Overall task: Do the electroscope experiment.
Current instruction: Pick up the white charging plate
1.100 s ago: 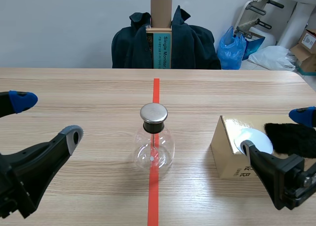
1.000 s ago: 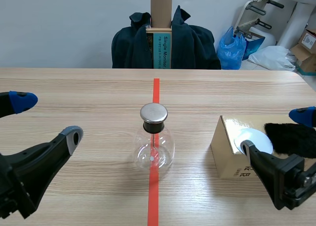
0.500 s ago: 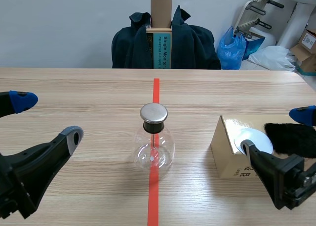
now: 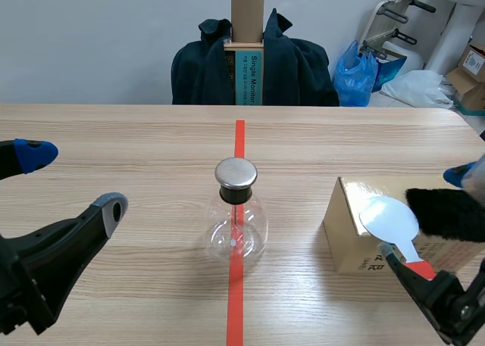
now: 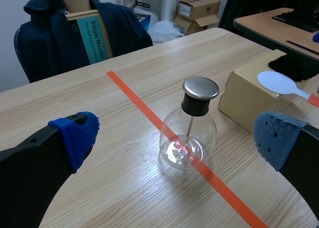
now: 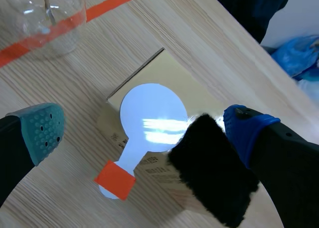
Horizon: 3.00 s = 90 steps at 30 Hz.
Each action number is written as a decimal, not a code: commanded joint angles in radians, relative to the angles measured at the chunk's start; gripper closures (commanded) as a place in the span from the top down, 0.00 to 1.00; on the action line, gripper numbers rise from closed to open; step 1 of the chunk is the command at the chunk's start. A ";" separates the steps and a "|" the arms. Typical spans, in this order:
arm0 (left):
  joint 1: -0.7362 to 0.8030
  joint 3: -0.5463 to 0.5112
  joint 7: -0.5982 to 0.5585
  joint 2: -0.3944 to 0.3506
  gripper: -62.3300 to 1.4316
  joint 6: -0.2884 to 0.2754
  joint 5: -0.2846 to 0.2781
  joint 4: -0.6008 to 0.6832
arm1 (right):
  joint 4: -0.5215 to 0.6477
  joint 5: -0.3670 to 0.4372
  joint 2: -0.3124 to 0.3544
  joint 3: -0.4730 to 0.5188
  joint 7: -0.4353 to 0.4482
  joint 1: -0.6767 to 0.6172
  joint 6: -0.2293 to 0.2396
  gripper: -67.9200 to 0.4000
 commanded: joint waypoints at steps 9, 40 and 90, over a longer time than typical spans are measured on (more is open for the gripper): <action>-0.006 0.000 -0.015 -0.003 1.00 -0.002 -0.006 0.021 | 0.178 -0.585 0.001 0.003 0.081 -0.159 -0.142 1.00; -0.005 0.000 -0.014 -0.002 1.00 -0.002 -0.006 0.021 | -0.584 -1.210 -0.150 -0.266 0.074 0.052 -1.150 1.00; -0.005 0.000 -0.014 -0.002 1.00 -0.003 -0.006 0.021 | -0.585 -1.262 -0.143 -0.232 0.121 0.114 -1.150 0.06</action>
